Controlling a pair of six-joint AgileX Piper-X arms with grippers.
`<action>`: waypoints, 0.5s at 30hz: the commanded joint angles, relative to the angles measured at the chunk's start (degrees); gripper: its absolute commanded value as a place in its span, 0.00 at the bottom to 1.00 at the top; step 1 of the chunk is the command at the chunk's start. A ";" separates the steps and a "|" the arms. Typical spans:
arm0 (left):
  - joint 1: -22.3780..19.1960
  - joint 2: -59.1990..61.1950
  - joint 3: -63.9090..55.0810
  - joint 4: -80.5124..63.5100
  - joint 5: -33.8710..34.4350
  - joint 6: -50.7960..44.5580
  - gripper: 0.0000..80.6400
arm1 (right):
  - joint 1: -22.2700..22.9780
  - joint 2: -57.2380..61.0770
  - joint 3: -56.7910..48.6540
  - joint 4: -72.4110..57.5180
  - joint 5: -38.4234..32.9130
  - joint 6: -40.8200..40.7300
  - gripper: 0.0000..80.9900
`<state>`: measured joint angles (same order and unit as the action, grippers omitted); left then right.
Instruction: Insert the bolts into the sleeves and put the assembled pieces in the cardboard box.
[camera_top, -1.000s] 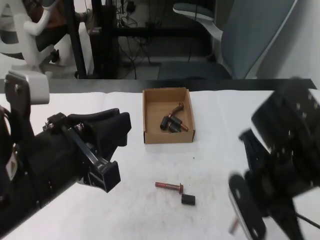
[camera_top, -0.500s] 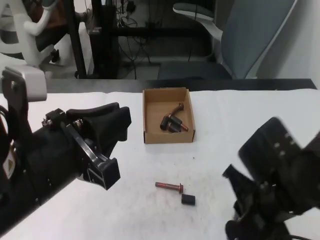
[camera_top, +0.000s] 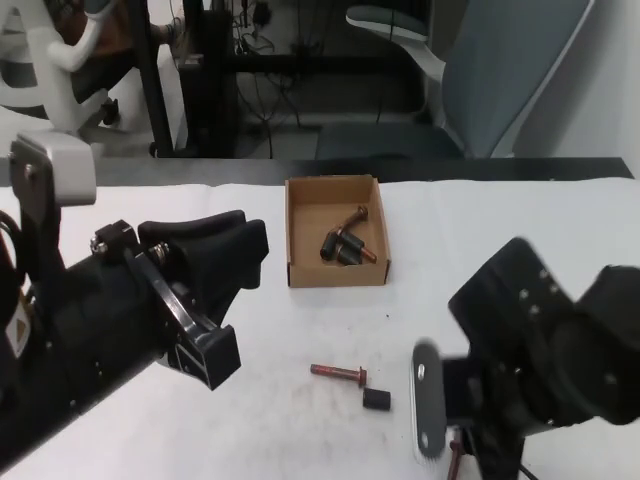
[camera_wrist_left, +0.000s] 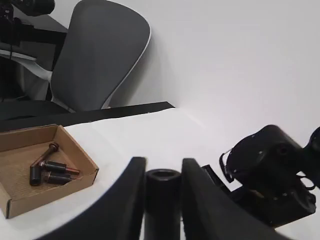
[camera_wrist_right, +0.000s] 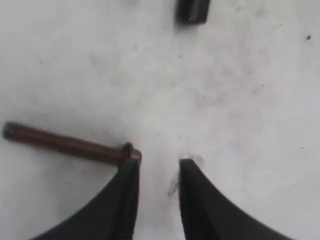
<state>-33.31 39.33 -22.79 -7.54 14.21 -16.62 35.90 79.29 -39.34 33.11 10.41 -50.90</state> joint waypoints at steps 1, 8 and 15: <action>0.06 -0.52 0.01 -0.62 0.50 -0.13 0.02 | 0.84 -3.17 -0.77 0.54 -5.75 14.30 0.33; 0.06 -0.52 0.01 0.01 0.50 -0.02 0.02 | 3.41 -5.22 -0.77 0.54 -5.62 67.79 0.47; 0.06 -0.52 0.01 0.01 0.50 -0.02 0.02 | 3.90 -5.22 0.17 3.79 8.73 93.91 0.86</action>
<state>-33.31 39.33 -22.79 -7.33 14.24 -16.62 39.56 74.69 -39.45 34.74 14.05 35.33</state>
